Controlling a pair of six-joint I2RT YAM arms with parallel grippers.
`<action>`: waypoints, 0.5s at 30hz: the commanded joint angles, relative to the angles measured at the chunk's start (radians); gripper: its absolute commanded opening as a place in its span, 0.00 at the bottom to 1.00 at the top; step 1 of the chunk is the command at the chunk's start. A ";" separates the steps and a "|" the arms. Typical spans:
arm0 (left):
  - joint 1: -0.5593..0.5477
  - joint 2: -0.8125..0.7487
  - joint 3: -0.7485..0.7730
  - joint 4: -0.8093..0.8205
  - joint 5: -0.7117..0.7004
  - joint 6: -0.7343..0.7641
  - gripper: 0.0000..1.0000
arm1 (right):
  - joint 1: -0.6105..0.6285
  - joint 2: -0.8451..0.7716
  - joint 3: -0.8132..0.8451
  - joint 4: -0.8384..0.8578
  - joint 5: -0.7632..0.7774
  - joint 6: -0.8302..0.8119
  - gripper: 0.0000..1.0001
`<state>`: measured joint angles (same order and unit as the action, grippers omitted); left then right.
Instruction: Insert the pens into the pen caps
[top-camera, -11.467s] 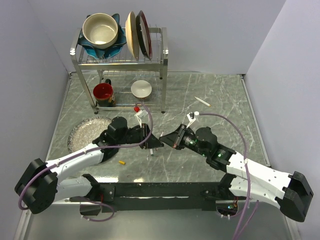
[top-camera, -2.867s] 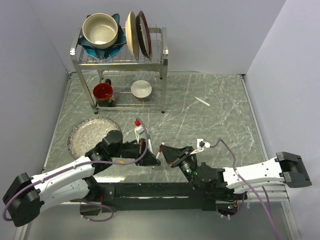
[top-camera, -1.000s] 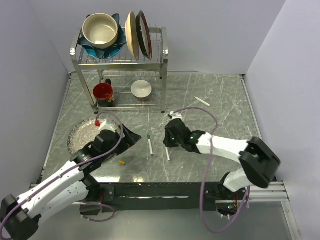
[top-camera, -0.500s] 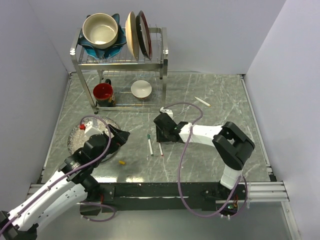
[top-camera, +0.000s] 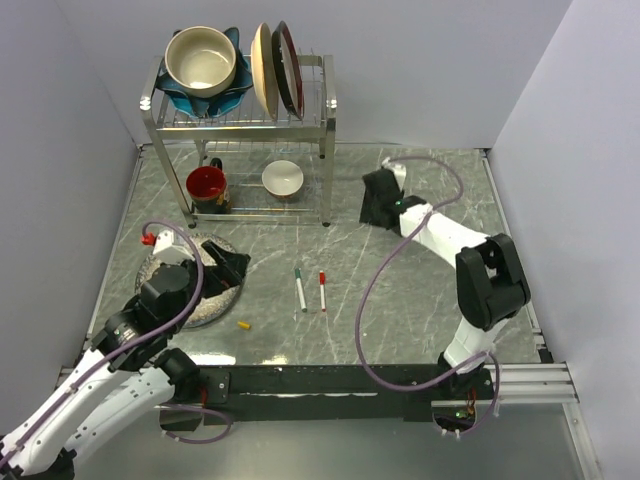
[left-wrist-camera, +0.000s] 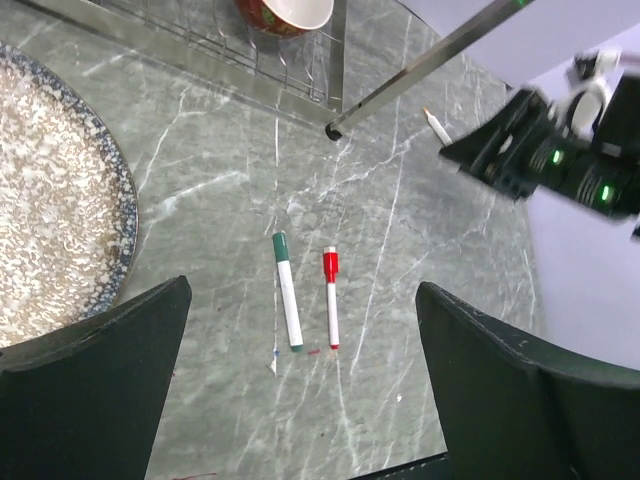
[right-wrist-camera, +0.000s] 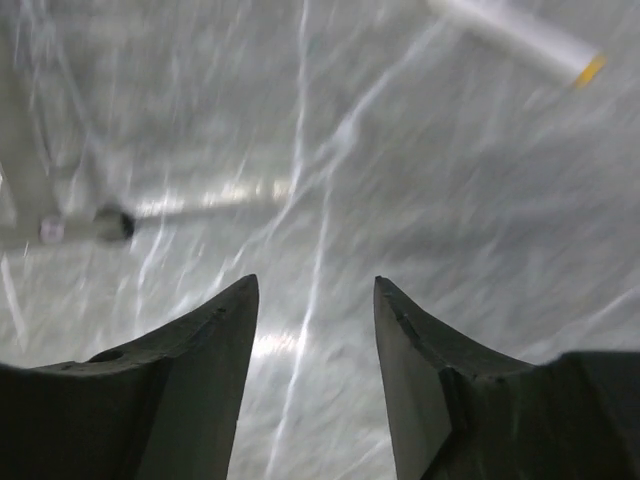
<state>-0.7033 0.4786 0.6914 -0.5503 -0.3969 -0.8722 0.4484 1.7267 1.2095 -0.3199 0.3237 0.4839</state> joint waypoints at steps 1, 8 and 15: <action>0.002 -0.032 0.002 0.021 0.035 0.078 0.98 | -0.071 0.097 0.137 0.022 0.000 -0.241 0.62; 0.001 -0.066 -0.001 0.023 0.040 0.068 0.98 | -0.197 0.244 0.291 -0.031 -0.139 -0.413 0.71; -0.015 -0.107 -0.009 0.019 0.013 0.058 0.98 | -0.257 0.347 0.383 -0.074 -0.187 -0.545 0.72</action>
<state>-0.7055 0.3965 0.6903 -0.5507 -0.3725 -0.8284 0.2077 2.0396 1.5043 -0.3714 0.1814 0.0517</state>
